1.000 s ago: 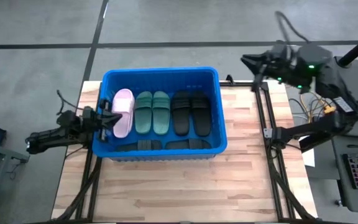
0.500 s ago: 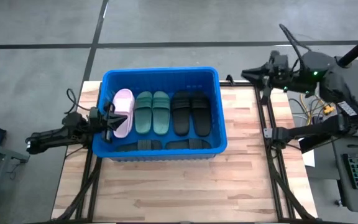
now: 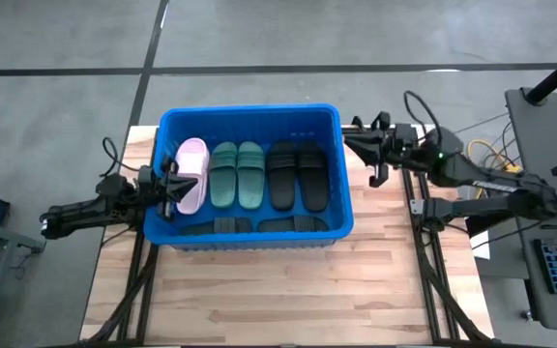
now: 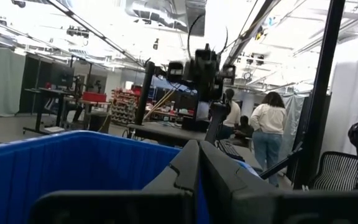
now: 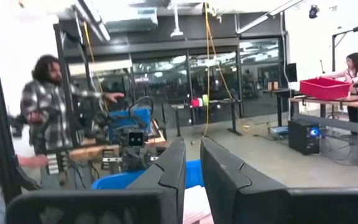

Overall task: Pick and place slides into bin
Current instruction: Return to Home Position

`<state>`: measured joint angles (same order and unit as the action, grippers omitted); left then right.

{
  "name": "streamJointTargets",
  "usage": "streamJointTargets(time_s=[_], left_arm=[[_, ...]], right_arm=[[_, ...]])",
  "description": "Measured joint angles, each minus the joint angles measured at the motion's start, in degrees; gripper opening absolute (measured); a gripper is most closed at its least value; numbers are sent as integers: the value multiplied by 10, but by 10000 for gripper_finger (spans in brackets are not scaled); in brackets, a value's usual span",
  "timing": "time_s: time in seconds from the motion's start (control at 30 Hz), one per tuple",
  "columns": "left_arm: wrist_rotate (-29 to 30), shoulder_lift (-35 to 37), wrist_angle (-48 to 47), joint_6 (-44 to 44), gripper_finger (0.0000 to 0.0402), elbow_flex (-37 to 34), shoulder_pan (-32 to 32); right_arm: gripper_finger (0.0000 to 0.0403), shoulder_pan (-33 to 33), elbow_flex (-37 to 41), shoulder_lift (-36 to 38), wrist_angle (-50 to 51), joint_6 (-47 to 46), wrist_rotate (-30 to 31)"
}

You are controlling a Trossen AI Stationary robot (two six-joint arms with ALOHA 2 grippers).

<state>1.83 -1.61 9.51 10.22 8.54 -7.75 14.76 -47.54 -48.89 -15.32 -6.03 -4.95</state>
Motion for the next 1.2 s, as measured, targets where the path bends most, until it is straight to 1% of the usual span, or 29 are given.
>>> streamJointTargets(time_s=[0.1,0.3,0.4,0.47,0.57,0.63,0.7,0.77,0.87,0.9,0.93,1.07,1.2], left_arm=[[0,0,2,0,0,0,0],[-1,0,5,0,0,0,0],[-1,0,5,0,0,0,0],[-1,0,5,-1,0,0,0],[-1,0,5,-1,0,-1,0],[-1,0,5,0,0,-1,0],[-2,0,5,0,0,-1,0],[-2,0,5,0,0,-1,0],[-2,0,5,0,0,-1,0],[-2,0,5,-1,0,-1,0],[-2,0,5,-1,0,-1,0],[-2,0,5,-1,0,-1,0],[-1,0,5,-1,0,-1,0]], right_arm=[[34,0,78,26,-75,-17,0],[13,0,228,104,-237,-40,5],[9,-1,276,129,-251,-46,5],[9,-2,299,138,-232,-61,5],[9,-1,324,159,-160,-81,5],[9,-1,336,184,-120,-91,5],[9,-1,340,222,-80,-81,3],[9,-1,340,271,-19,-63,3],[9,-1,332,342,137,-58,2],[9,-1,331,362,173,-58,2],[9,-1,331,380,187,-56,1],[9,-1,338,445,182,-40,-1],[8,-1,366,484,250,-46,-1]])
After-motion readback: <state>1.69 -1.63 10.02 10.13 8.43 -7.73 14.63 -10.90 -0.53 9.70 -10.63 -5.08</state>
